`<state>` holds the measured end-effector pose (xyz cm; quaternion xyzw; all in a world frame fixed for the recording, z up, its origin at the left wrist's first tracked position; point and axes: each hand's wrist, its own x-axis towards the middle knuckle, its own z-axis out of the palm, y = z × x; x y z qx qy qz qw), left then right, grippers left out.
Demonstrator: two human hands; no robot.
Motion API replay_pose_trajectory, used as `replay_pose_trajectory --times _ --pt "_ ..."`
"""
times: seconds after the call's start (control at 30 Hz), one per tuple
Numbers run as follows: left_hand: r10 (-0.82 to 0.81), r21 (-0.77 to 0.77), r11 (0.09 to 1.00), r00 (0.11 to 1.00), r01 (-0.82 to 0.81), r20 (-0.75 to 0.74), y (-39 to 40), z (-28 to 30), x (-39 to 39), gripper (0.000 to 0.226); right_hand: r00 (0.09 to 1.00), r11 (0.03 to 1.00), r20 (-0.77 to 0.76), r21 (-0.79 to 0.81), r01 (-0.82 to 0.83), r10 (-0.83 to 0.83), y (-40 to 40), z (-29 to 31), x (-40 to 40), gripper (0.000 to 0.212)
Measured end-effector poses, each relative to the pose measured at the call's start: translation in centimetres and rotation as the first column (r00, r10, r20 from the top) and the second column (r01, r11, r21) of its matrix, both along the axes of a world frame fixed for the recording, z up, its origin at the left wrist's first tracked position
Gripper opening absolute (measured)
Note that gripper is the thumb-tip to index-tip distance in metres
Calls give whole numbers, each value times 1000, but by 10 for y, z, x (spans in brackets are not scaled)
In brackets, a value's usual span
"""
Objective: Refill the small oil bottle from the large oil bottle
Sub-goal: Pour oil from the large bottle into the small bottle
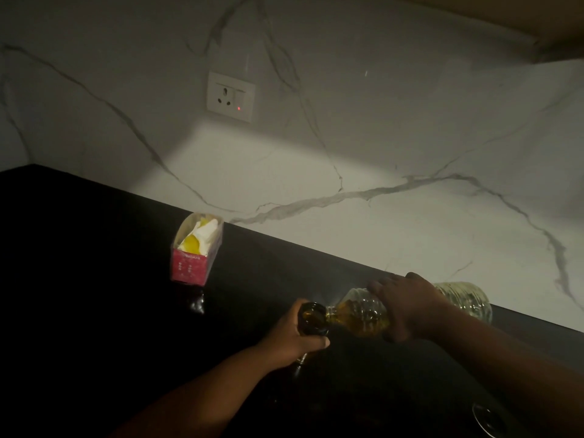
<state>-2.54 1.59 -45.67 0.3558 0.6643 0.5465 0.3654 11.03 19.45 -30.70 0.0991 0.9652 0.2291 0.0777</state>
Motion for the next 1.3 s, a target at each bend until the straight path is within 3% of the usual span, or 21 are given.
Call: replay_pose_trajectory --times 0.8,1.3 --pt "-8 2 1000 999 8 -51 1 -7 -5 65 987 988 41 -9 153 -152 -17 3 1 79" --pt "-13 2 1000 998 13 -64 -1 -5 -6 60 988 988 14 -24 155 -154 -15 -3 4 75"
